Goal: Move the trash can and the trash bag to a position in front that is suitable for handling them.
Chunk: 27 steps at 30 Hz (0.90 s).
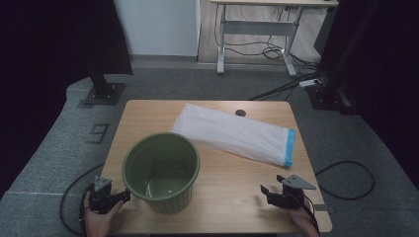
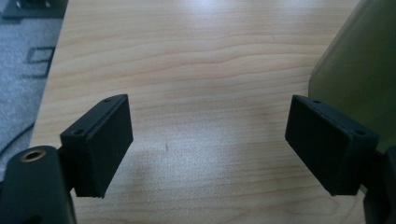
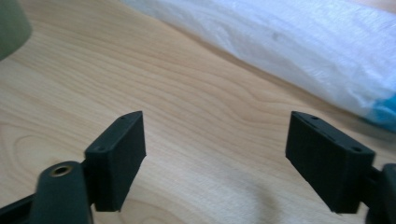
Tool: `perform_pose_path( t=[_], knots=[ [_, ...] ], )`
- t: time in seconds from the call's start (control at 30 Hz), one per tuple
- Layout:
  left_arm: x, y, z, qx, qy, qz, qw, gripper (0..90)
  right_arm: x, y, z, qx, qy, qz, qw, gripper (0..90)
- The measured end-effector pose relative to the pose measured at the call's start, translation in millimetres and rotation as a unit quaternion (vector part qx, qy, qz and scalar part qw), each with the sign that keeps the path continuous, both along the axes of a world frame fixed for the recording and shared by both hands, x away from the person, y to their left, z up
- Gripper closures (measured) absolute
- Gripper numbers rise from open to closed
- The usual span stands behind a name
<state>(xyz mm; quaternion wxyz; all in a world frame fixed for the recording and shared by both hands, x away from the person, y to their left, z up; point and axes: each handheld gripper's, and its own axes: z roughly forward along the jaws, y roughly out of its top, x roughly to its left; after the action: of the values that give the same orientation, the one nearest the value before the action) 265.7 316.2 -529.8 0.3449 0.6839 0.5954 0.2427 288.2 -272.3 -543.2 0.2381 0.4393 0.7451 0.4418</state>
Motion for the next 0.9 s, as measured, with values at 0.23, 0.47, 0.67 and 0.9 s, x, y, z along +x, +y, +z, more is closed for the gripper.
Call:
perform_pose_path(
  t=[0.23,0.47,0.67,0.9],
  knots=[
    [-2.5,3.9,3.9,-0.023,-0.023,-0.021,0.9992,16.2,-5.0,-3.8,-0.4,-0.004,-0.003,-0.020,0.9998,21.4],
    [-10.7,1.5,7.5,0.006,-0.028,-0.048,0.9985,16.9,-5.7,-10.2,3.0,0.040,0.003,-0.028,0.9988,19.3],
    [-21.2,5.7,8.9,-0.010,-0.032,-0.067,0.9972,14.1,-2.5,-12.2,5.6,0.045,0.004,-0.032,0.9985,14.3],
    [-39.5,9.0,6.3,-0.019,-0.036,-0.085,0.9955,12.6,1.0,-25.7,9.3,0.067,0.008,-0.055,0.9962,13.7]
  ],
)
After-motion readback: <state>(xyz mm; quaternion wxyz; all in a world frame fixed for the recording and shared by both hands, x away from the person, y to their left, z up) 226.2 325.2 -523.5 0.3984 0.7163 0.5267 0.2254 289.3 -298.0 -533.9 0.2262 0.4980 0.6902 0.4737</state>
